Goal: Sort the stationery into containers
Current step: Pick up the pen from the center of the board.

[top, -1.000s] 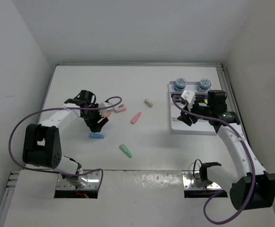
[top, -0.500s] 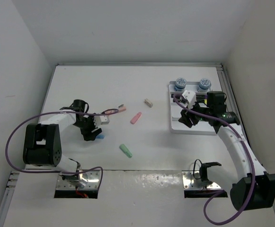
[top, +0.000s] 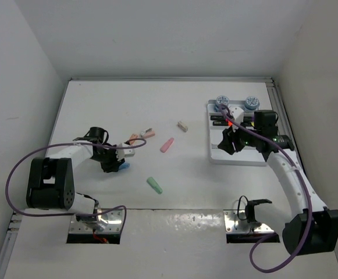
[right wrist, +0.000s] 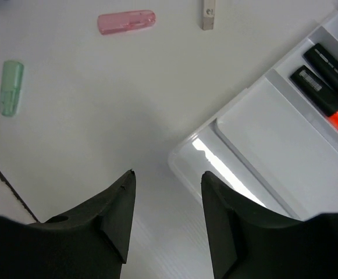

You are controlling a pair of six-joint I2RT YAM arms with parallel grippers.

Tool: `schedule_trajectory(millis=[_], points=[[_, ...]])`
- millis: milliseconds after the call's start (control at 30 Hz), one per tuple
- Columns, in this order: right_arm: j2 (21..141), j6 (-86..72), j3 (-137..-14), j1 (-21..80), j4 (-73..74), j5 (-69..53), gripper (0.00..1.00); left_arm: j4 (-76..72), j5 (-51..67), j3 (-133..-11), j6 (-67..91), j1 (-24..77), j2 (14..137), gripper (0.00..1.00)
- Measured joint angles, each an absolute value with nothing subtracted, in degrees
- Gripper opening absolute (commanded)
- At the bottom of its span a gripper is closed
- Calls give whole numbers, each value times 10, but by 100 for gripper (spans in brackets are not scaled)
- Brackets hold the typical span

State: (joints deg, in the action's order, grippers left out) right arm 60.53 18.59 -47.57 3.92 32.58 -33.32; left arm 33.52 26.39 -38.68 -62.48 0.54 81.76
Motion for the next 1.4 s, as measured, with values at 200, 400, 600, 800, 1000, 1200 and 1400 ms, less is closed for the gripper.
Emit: schedule_trajectory(millis=[200,400,600,800,1000,1200,1400], points=[[628,187,-518,142,292,-323,47,428,340,-530,-512,29,839,21],[649,362,-576,316,251,-263,50,466,447,-729,-351,83,879,21],[693,494,-606,416,222,-222,50,532,531,-808,-258,130,940,21],[731,590,-610,464,205,-192,50,581,555,-813,-226,161,965,22],[761,652,-610,498,204,-179,48,591,561,-813,-210,184,965,22],[807,680,-614,505,197,-176,42,591,562,-813,-200,192,960,23],[829,697,-627,505,189,-175,18,597,564,-813,-201,192,952,26]])
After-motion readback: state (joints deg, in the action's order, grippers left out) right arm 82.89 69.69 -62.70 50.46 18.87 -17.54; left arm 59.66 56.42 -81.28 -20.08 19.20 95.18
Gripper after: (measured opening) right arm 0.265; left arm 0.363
